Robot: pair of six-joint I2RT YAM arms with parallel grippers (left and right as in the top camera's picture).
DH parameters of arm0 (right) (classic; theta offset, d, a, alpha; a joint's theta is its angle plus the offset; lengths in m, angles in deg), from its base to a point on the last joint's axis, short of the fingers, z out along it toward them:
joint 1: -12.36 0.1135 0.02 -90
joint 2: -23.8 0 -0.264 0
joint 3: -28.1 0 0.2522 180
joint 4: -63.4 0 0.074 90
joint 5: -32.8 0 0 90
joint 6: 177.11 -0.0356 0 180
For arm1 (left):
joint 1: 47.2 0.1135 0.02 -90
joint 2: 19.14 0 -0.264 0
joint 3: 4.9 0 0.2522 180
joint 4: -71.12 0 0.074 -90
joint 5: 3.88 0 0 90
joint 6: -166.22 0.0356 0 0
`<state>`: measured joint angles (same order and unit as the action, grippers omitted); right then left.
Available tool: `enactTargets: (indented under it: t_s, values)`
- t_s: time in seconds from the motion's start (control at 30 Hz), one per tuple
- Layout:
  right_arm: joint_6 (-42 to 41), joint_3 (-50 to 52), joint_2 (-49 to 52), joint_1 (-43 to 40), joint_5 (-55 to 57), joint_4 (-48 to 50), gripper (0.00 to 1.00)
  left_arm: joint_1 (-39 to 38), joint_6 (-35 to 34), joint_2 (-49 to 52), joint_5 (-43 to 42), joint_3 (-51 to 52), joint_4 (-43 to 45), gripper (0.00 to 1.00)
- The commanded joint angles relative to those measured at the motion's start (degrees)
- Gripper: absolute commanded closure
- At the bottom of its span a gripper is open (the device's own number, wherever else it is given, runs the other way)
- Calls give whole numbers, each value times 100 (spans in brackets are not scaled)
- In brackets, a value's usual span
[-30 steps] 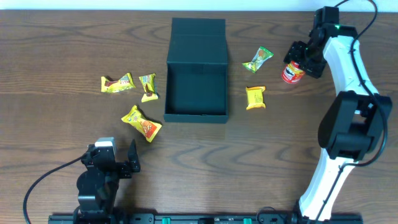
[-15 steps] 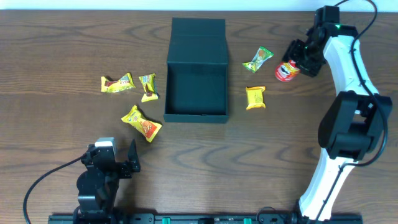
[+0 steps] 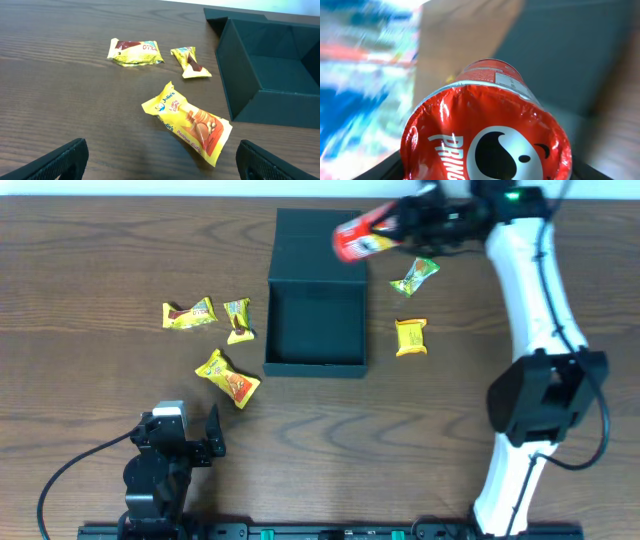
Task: Pack container
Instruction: 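Lift the Pringles can and carry it over the black box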
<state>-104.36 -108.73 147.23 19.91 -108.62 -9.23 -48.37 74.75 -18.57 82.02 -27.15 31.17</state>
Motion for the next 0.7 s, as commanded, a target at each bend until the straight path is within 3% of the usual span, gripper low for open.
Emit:
enactTargets:
  t_s: [0.0,0.17,0.4,0.67]
  values:
    - [219,-114,-229,651,-595,-15,31,31,-20,-33,4,98,-11,5]
    - [275,-11,-223,1333,-328,-31,31,28,-20,-33,4,98,-11,5]
    - [37,584,-223,1449,-92,109,28,31,-20,-33,4,98,-11,5]
    - [-1773,2457,-223,1300,-538,2682,28,31,-20,-33,4,98,-11,5]
